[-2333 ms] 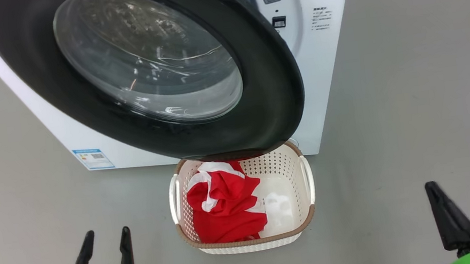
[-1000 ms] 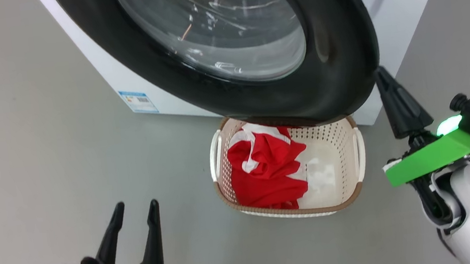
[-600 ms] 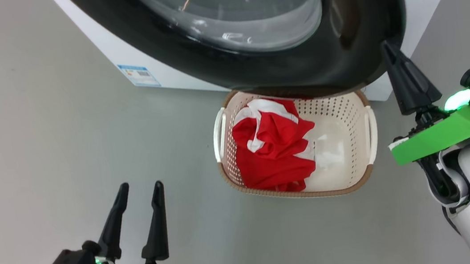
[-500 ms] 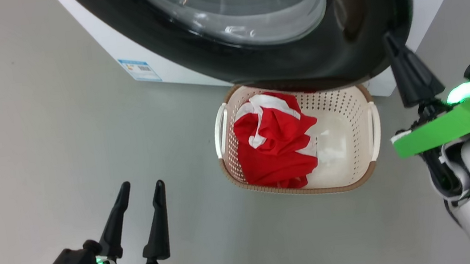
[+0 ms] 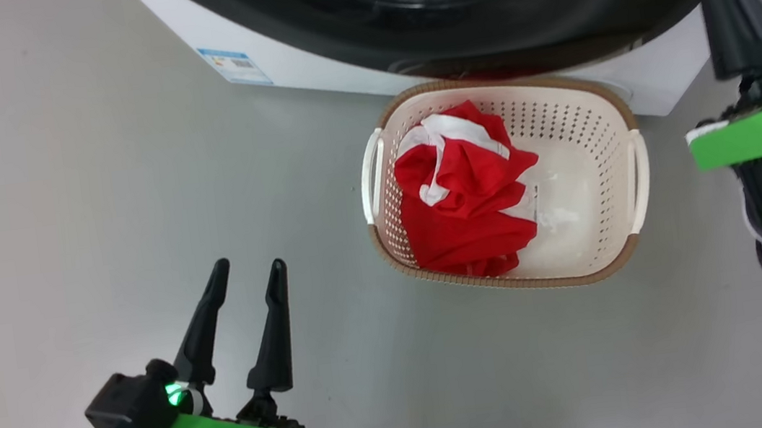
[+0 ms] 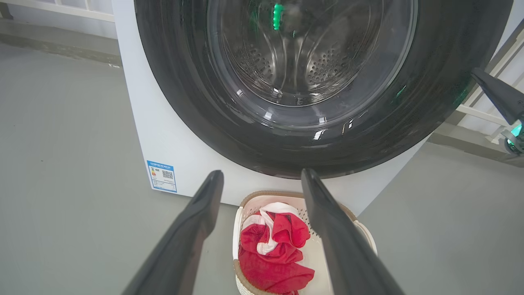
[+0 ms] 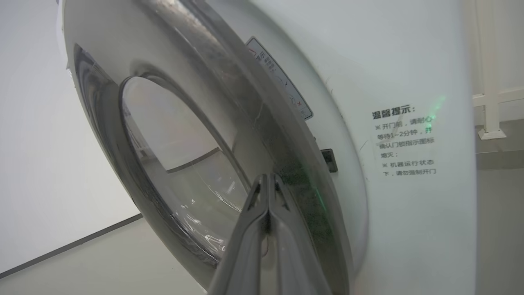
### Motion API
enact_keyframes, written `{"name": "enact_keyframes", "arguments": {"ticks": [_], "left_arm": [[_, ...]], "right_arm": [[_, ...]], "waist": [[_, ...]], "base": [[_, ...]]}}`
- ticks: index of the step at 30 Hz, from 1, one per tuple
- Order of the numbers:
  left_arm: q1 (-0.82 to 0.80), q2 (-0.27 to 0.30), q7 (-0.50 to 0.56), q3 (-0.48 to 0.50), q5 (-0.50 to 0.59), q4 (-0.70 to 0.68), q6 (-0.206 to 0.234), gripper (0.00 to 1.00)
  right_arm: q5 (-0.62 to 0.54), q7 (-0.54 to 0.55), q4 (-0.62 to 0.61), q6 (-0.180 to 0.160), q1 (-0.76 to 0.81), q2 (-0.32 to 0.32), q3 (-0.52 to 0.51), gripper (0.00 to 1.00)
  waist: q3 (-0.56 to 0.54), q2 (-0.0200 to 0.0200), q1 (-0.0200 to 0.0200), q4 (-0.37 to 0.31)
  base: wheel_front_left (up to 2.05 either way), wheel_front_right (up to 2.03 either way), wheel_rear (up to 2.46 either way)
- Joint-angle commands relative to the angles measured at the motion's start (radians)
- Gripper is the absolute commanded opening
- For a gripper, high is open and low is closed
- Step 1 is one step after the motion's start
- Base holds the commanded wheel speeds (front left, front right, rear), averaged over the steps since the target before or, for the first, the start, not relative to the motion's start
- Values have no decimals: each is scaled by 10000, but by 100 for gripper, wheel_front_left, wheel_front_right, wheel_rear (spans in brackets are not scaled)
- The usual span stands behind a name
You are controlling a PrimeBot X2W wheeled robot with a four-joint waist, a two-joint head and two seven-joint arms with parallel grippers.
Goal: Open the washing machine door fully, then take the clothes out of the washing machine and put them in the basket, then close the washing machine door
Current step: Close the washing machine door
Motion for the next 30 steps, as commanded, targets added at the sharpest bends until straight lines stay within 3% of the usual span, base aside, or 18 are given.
{"name": "enact_keyframes", "arguments": {"ticks": [1,20,30], "left_arm": [[-169,118,-120,270,-80,-277,6,100],[-521,118,-120,79,-245,-259,6,100],[-398,118,-120,221,-100,-68,6,100]], "right_arm": [[7,-61,-284,44,-250,-7,26,0],[16,-61,-257,44,-1274,71,-452,0],[41,-61,-217,44,-472,127,75,2]], "waist": [[187,0,0,132],[564,0,0,274],[54,0,0,67]], "base": [[0,0,0],[0,0,0],[0,0,0]]}}
